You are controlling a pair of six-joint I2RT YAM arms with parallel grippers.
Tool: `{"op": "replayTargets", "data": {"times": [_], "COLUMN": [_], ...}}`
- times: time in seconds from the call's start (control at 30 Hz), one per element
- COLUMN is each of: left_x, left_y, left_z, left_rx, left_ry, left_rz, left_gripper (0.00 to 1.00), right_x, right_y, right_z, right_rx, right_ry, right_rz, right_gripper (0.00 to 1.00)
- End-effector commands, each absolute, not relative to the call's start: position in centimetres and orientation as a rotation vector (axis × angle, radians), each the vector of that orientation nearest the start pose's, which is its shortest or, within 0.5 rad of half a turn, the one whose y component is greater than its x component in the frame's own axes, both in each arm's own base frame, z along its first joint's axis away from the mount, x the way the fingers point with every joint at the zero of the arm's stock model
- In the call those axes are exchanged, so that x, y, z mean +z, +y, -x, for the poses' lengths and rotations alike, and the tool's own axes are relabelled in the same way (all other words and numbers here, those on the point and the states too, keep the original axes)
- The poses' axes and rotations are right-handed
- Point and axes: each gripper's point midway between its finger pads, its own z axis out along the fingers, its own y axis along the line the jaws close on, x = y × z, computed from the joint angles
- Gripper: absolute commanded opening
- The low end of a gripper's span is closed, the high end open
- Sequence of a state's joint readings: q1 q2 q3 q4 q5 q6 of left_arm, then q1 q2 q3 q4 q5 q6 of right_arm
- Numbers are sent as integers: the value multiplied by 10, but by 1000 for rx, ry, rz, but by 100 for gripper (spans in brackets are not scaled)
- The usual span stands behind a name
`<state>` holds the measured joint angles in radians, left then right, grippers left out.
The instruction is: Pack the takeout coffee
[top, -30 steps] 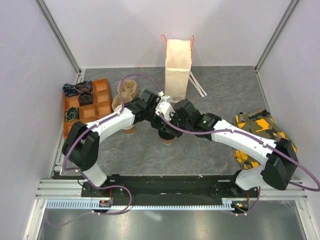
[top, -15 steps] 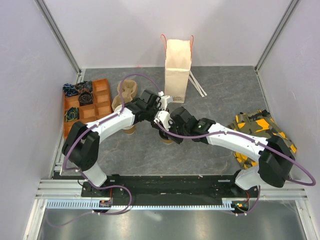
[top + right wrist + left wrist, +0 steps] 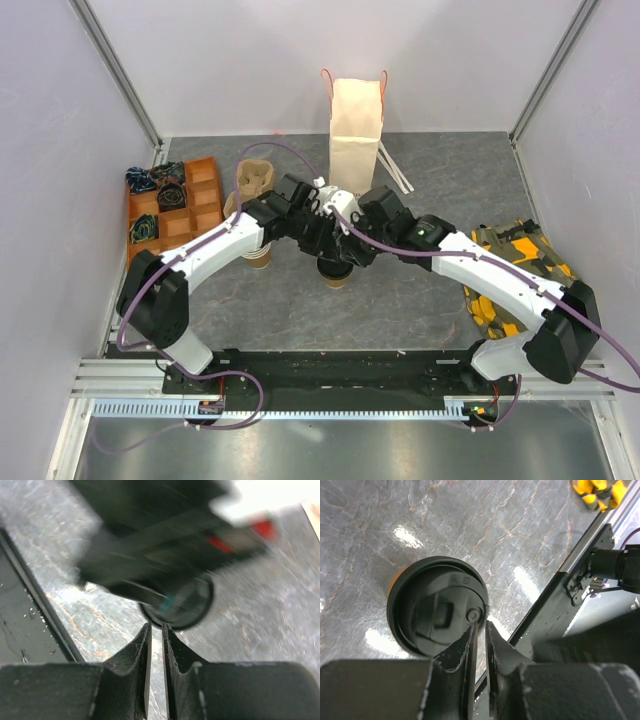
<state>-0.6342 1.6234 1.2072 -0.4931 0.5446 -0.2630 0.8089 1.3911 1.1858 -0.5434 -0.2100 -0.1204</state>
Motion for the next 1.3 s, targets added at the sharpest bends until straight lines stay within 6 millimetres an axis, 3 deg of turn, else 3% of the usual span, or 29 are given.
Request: {"op": "replayTargets", "data": {"times": [0.0,0.13,0.43,0.63,0.73,0.83,0.9,1.1,1.2,1.27], "left_x": [174,164,119,113,111,109,109,125,151,172], "left_y": [-304,-301,-287,-287,-285,-284,-284,-291,-297,-300], "left_z": [-255,-253,-256,-257,-258,-257,-257,-259,-263,-267], "left_rx": [-1031,-1028,-1005,-996,-981,-977,-976,-1033,-1073,-1093], "left_ry": [2386,2410,2560,2575,2577,2583,2581,2532,2449,2377], "left_rz": [-756,-755,-679,-685,-685,-687,-691,-714,-742,-767], "left_gripper": [19,19,18,17,16,16,16,20,29,34], "right_x": [181,167,152,132,102,83,86,145,173,186], "right_y": [279,274,286,286,277,272,273,288,291,289], "right_z": [-243,-252,-273,-274,-263,-253,-251,-255,-259,-262], "right_rx": [633,638,649,636,621,629,646,742,745,719], "right_ry": [2150,2202,2203,2247,2325,2382,2374,2271,2200,2164], "right_rz": [1058,996,961,958,976,984,988,945,963,983], "right_gripper": [21,21,20,20,19,18,18,22,31,45]}}
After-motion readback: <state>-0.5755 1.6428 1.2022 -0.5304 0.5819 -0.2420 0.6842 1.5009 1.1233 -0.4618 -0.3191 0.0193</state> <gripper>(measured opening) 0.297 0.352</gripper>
